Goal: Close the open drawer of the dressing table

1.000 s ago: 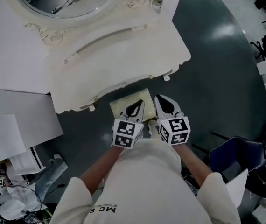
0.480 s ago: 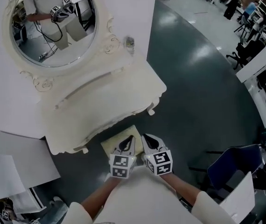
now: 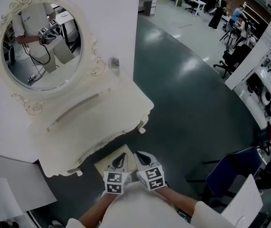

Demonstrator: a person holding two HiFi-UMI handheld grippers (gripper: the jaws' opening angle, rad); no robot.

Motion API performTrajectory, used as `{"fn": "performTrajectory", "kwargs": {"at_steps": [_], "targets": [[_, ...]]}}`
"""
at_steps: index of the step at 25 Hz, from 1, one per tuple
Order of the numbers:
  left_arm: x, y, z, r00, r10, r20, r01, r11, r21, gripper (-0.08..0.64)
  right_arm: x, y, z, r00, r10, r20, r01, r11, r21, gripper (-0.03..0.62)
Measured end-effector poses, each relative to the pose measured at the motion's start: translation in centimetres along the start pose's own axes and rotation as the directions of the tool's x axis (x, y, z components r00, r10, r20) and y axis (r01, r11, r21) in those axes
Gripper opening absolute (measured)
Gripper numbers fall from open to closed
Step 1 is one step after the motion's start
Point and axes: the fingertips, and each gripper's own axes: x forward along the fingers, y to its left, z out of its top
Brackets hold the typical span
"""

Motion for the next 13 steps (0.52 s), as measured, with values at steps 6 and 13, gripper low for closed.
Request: {"fn": "performTrajectory", "kwargs": {"at_steps": [6, 13], "targets": [[-0.2, -0.3, 0.4, 1.000, -0.010, 0.013, 0.010, 1.000, 0.003, 0.009, -0.6, 0.2, 0.2, 1.000, -0.009, 0.009, 0.009, 1.000, 0.000, 0.002], [0.3, -1.4, -0.5, 0.999, -0.046, -0.004, 0.046, 0.999, 0.010, 0.009, -1.6, 0.1, -0.2, 0.999, -0.034, 0.012, 0.034, 0.999, 0.016, 0.002]]}}
